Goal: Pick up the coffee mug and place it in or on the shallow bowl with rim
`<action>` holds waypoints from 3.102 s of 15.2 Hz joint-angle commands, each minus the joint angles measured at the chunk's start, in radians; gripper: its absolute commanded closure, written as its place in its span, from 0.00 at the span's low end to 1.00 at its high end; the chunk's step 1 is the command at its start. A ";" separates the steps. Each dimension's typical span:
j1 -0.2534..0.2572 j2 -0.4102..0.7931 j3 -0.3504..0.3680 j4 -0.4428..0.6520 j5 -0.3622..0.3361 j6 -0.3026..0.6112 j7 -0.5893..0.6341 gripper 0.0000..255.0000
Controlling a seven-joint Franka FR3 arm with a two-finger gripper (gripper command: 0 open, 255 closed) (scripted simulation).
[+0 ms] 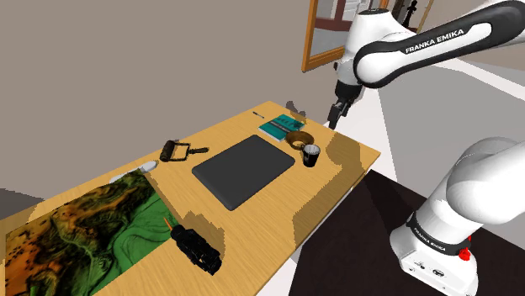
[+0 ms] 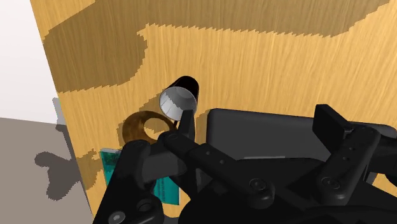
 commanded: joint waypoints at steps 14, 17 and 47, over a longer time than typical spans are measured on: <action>-0.035 0.621 -0.078 0.085 0.025 0.582 -0.078 0.00; -0.057 0.756 -0.066 0.145 0.067 0.664 -0.116 0.00; -0.146 1.142 0.000 0.368 0.122 0.843 -0.171 1.00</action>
